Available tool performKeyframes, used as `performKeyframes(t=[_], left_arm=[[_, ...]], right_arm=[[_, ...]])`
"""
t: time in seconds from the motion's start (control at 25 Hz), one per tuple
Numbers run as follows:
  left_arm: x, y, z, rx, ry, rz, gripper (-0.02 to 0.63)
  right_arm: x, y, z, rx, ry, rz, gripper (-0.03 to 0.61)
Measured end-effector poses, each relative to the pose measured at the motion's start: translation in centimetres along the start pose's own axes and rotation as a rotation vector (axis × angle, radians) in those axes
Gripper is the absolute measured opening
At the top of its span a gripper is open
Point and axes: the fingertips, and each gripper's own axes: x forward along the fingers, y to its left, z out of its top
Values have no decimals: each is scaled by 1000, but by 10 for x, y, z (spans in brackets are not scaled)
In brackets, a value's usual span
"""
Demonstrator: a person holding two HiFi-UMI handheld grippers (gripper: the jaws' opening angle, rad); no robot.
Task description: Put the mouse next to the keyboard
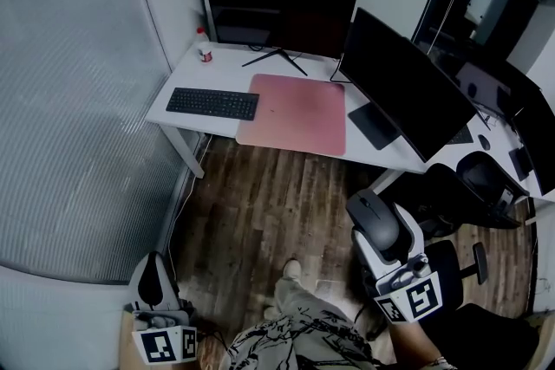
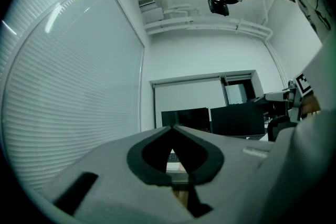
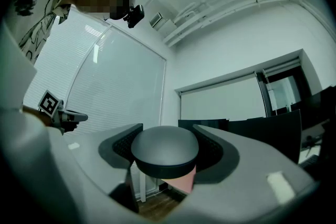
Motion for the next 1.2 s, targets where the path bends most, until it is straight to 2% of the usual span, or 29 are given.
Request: performKeyframes(t=[0.64,0.88,1.2], left_arm=[[111,-13,-3,-1,1,11,-9],[143,-22,0,-1,0,30,-9],[164,-24,-6,6,12,54,-9]], right_arm=[[85,-78,-19,10,1,6,307],[110,-107,-23,11,-9,10,307],[137,-124,-34,24,-6,31,307]])
